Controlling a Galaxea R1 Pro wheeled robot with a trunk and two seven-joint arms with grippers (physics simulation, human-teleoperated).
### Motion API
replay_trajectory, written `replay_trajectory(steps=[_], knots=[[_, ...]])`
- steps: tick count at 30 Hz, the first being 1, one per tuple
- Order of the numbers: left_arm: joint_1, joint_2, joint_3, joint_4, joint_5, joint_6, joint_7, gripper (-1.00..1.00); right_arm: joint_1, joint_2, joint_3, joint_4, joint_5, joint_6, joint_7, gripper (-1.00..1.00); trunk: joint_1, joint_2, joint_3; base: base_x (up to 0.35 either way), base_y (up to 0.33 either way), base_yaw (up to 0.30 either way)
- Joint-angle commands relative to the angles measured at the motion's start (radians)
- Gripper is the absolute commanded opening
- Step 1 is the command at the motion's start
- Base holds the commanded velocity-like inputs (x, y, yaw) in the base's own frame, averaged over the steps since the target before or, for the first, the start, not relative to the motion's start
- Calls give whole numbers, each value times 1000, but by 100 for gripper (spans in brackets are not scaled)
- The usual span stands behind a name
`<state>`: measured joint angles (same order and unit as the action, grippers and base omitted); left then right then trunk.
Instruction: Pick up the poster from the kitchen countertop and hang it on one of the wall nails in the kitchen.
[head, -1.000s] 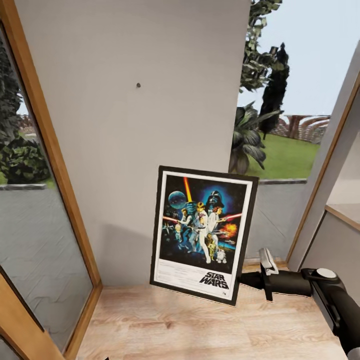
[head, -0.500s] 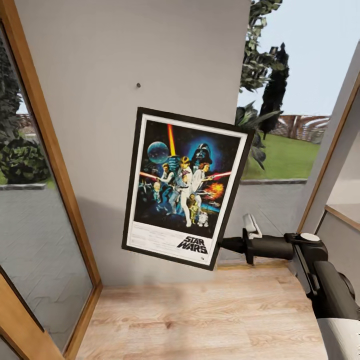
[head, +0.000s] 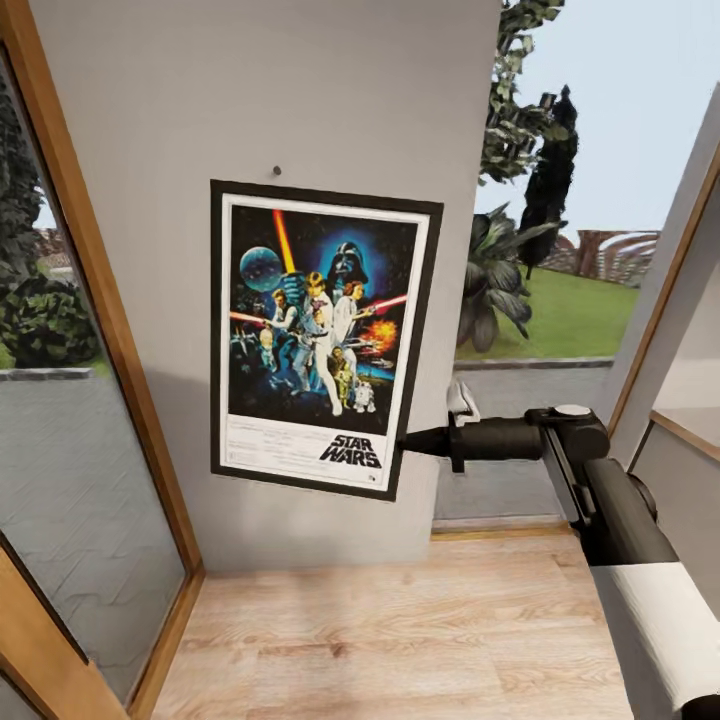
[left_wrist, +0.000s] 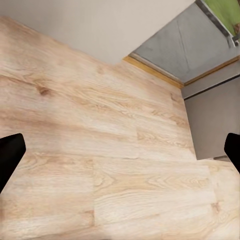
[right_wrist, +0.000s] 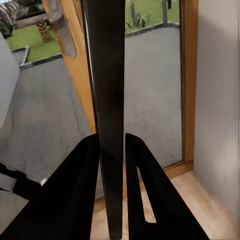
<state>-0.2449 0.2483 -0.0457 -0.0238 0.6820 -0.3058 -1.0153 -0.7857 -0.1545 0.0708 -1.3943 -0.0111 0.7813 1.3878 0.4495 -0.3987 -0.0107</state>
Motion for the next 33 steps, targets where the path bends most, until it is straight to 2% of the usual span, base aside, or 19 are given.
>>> replay_trajectory(steps=[1, 4, 6, 7, 16, 21, 33], knots=[[-1, 0, -5, 1, 4, -6, -2, 100, -17, 5, 4, 1, -2, 21, -8, -100, 1, -1, -1, 0, 0, 0], [-1, 0, -5, 1, 4, -6, -2, 100, -35, 10, 22, 2, -1, 36, -24, -100, 1, -1, -1, 0, 0, 0], [1, 0, -5, 1, 4, -6, -2, 100, -64, 14, 57, 2, -1, 82, -41, -100, 1, -1, -1, 0, 0, 0], [1, 0, -5, 1, 4, -6, -2, 100, -69, 14, 62, 2, -1, 89, -43, -100, 1, -1, -1, 0, 0, 0], [1, 0, -5, 1, 4, -6, -2, 100, -83, 15, 78, 0, 0, 102, -46, -100, 1, -1, -1, 0, 0, 0], [1, 0, -5, 1, 4, -7, -2, 100, -96, 20, 91, -1, 37, 104, -44, -100, 1, -1, -1, 0, 0, 0], [1, 0, -5, 1, 4, -7, -2, 100, -102, 23, 93, -2, 43, 105, -44, -100, 1, -1, -1, 0, 0, 0]])
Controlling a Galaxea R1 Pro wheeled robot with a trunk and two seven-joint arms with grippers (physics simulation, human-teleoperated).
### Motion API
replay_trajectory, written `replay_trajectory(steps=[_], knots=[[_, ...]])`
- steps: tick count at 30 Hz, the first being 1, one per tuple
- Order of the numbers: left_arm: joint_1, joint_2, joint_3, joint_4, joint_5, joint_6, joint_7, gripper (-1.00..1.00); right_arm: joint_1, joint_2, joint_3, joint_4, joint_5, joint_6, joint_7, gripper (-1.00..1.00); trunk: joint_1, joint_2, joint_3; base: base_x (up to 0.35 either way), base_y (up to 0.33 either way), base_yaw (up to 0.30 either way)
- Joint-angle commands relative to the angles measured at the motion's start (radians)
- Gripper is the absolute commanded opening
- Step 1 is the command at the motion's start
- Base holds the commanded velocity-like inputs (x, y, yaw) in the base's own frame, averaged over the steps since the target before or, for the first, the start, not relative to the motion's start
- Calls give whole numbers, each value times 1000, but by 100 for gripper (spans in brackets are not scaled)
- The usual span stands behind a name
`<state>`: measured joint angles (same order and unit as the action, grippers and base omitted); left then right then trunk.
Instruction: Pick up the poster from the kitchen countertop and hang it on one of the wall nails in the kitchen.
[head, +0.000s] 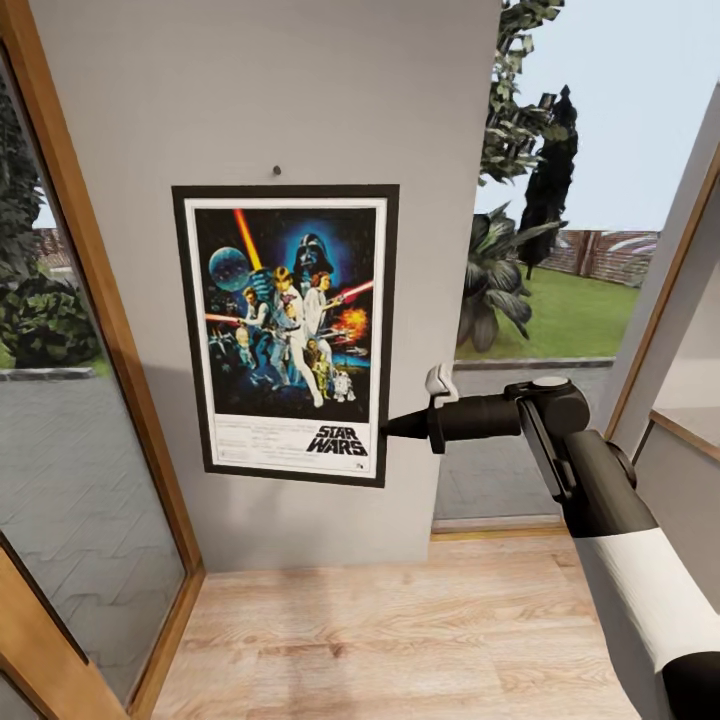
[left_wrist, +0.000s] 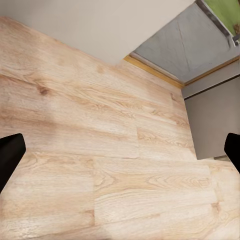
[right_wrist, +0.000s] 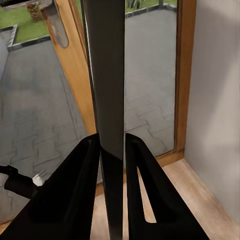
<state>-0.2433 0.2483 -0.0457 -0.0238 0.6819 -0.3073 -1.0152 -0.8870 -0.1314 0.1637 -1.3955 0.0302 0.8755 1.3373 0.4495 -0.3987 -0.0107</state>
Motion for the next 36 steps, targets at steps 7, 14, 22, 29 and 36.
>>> replay_trajectory(steps=[7, 14, 22, 29, 36], knots=[[-1, 0, -5, 1, 4, -6, -2, 100, -19, 4, 0, 0, 2, 13, 6, -100, 0, -1, -1, 0, 0, 0], [-1, 0, -5, 1, 4, -6, -2, 100, -41, 26, 0, 0, 6, 15, 6, -100, 0, -1, -1, 0, 0, 0], [-1, 0, -5, 1, 4, -6, -2, 100, -70, 35, 0, -2, 7, 69, 6, -100, 0, -1, -1, 0, 0, 0], [-1, 0, -5, 1, 4, -6, -2, 100, -78, 36, 0, -3, 7, 81, 6, -100, 0, -1, -1, 0, 0, 0], [-1, 0, -5, 1, 4, -6, -2, 100, -79, 36, 0, -3, 7, 82, 6, -100, 0, -1, -1, 0, 0, 0]])
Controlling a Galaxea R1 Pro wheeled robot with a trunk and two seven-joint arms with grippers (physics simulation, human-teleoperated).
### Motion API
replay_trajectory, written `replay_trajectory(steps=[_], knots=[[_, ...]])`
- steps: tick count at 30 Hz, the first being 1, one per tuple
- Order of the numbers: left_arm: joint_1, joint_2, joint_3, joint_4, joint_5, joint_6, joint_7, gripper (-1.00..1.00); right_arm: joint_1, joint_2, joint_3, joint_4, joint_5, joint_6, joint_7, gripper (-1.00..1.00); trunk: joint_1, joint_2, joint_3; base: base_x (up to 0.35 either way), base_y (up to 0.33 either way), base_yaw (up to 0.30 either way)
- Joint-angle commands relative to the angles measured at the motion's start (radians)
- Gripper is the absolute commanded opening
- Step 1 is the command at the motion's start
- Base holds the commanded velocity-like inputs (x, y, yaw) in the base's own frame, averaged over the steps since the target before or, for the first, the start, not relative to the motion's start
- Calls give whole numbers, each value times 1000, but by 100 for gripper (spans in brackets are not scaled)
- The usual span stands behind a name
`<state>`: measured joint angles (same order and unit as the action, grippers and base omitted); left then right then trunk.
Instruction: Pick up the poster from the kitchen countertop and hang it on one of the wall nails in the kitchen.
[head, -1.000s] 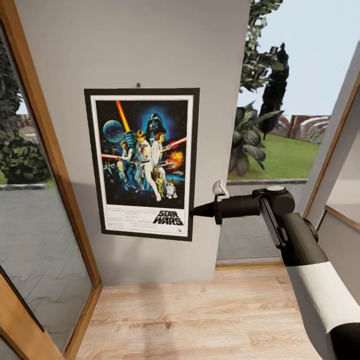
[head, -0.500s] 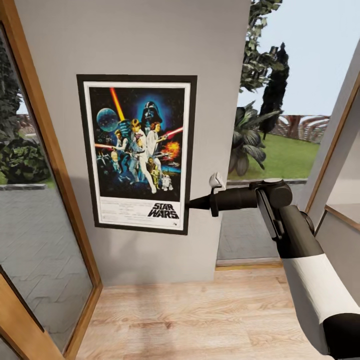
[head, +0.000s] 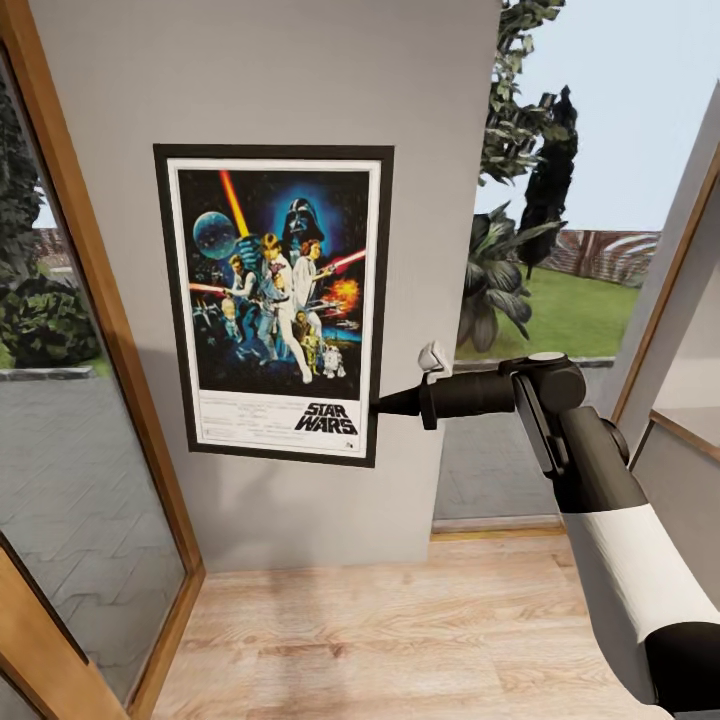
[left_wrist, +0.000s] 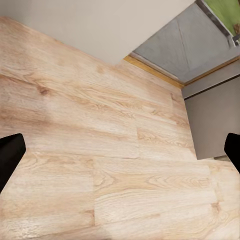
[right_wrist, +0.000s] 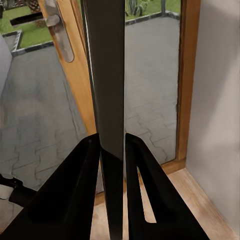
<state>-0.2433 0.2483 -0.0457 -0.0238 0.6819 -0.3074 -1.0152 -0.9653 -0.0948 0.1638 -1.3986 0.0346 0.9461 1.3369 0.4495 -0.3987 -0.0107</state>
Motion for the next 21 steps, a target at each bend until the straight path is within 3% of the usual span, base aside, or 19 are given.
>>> replay_trajectory(steps=[1, 10, 21], knots=[[-1, 0, -5, 1, 4, -6, -2, 100, -1, 0, 0, 0, 2, 11, 7, -100, 0, -1, -1, 0, 0, 0], [-1, 0, -5, 1, 4, -6, -2, 100, -4, 0, 0, 0, 2, 12, 7, -100, 0, -1, -1, 0, 0, 0], [-1, 0, -5, 1, 4, -6, -2, 100, -76, 0, 0, 1, 2, 43, 8, -100, 0, -1, -1, 0, 0, 0]])
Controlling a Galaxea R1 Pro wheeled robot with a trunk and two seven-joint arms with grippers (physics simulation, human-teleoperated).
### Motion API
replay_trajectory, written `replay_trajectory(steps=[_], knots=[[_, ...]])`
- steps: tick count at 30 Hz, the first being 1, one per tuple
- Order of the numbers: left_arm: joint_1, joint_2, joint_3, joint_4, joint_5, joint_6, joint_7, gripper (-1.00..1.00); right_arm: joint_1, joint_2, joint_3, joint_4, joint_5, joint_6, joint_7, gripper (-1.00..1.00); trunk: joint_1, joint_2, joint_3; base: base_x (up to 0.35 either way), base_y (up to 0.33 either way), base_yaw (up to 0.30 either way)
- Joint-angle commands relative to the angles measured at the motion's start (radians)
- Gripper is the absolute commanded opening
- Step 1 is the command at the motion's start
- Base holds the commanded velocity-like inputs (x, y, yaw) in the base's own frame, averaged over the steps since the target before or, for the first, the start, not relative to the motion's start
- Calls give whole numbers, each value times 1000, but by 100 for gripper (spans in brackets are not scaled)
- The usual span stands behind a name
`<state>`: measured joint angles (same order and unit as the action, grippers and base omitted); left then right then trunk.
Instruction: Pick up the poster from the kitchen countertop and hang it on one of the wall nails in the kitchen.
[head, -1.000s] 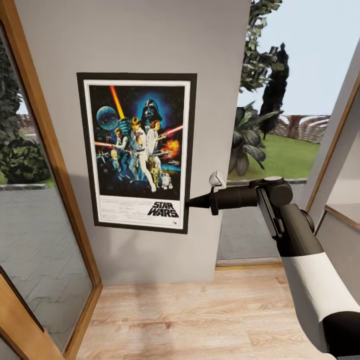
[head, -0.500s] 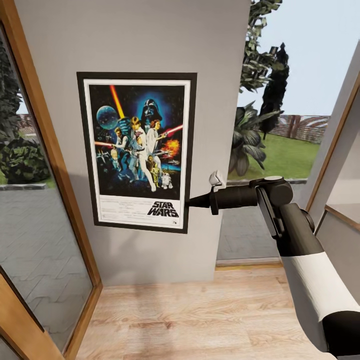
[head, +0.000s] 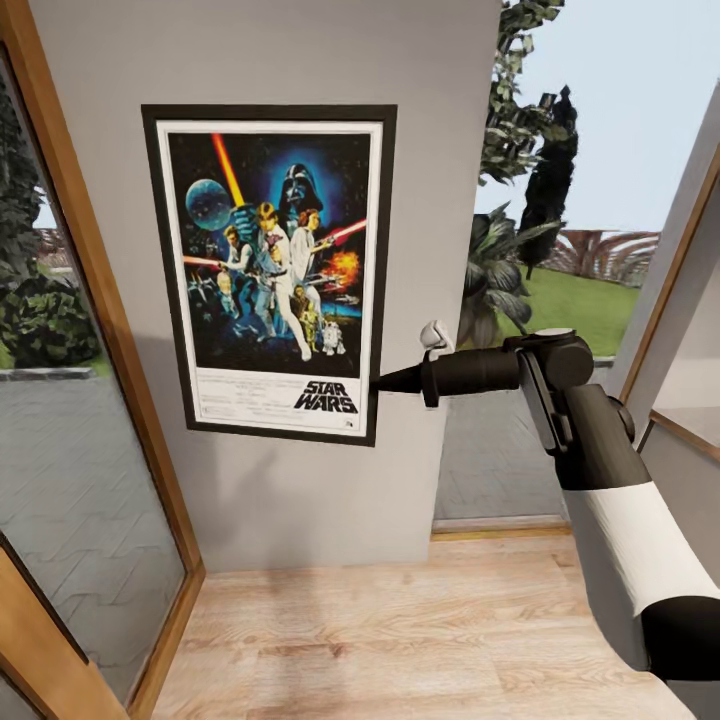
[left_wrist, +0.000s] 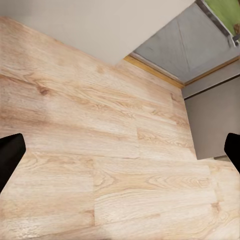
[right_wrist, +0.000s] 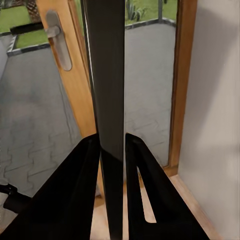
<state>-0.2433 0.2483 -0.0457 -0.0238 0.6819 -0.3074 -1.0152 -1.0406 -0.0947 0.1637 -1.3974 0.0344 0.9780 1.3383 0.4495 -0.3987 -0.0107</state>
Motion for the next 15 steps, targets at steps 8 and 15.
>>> replay_trajectory(steps=[8, 15], knots=[[-1, 0, -5, 1, 4, -6, -2, 100, -28, 0, 0, 0, 2, 22, 7, -100, 1, -1, -1, 0, 0, 0], [-1, 1, -5, 1, 4, -6, -2, 100, -33, 0, 0, 0, 2, 23, 7, -100, 1, -1, -1, 0, 0, 0]])
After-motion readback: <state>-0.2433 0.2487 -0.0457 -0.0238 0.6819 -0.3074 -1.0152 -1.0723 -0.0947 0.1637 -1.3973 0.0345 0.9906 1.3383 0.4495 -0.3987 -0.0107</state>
